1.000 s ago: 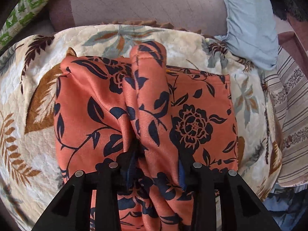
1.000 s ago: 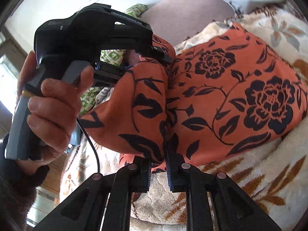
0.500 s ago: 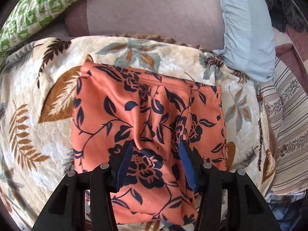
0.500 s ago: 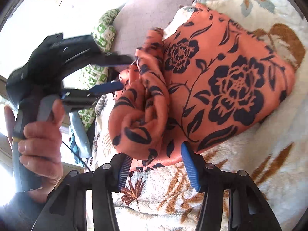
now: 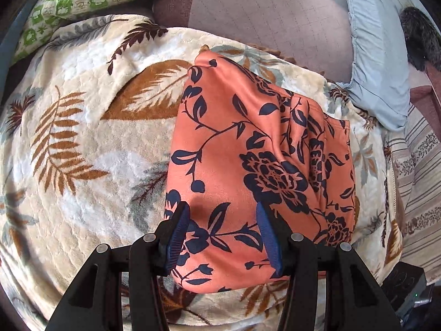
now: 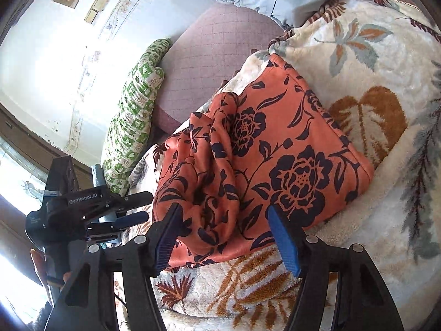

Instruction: Fold small clothes

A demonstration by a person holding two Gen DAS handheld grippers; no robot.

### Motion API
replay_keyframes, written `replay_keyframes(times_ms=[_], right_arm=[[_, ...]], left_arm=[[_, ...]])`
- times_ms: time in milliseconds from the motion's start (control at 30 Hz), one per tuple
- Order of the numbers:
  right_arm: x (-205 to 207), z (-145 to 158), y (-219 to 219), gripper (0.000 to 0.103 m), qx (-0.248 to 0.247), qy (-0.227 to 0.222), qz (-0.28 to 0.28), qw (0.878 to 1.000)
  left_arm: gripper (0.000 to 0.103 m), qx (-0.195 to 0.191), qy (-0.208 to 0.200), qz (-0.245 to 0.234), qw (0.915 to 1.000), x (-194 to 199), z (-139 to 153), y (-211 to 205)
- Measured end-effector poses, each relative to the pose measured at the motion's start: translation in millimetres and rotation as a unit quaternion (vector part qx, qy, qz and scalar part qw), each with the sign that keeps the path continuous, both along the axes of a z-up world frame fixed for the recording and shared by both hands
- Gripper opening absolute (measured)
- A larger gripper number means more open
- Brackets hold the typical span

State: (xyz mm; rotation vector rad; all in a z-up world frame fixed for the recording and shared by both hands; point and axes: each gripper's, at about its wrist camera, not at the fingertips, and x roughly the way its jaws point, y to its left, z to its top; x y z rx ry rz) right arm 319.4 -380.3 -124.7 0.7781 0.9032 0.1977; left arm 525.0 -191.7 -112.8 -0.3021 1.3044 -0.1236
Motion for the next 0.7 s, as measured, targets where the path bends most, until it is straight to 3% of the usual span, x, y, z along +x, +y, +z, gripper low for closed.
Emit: replay_keyframes(times_ms=[167,500,633,700], right_arm=[[6.1,-19.4,7.7,0.067,0.019,0.021,0.008,1.000],[13.0,-18.9,3.1,0.067,0.020,0.016,0.002,1.000],[8.6,0.7,-3.8,0.067,-0.004,-0.016,-0.024,1.000],[14.3,14.9,-5.8,0.067,0.018,-0.047,-0.009,0.999]], left_arm=[[0.050,0.018,-0.016,0.000,0.9997,-5.4,-4.3,-4.1],[0.050,0.030,-0.025,-0.014,0.9991,1.8,-5.2,-9.5],[0.050,0.027,-0.021,-0.020,0.9992,7.7,-4.1,-7.3],[0.050,0.013,-0.027,-0.020,0.9993,15.9,1.5,-0.7]])
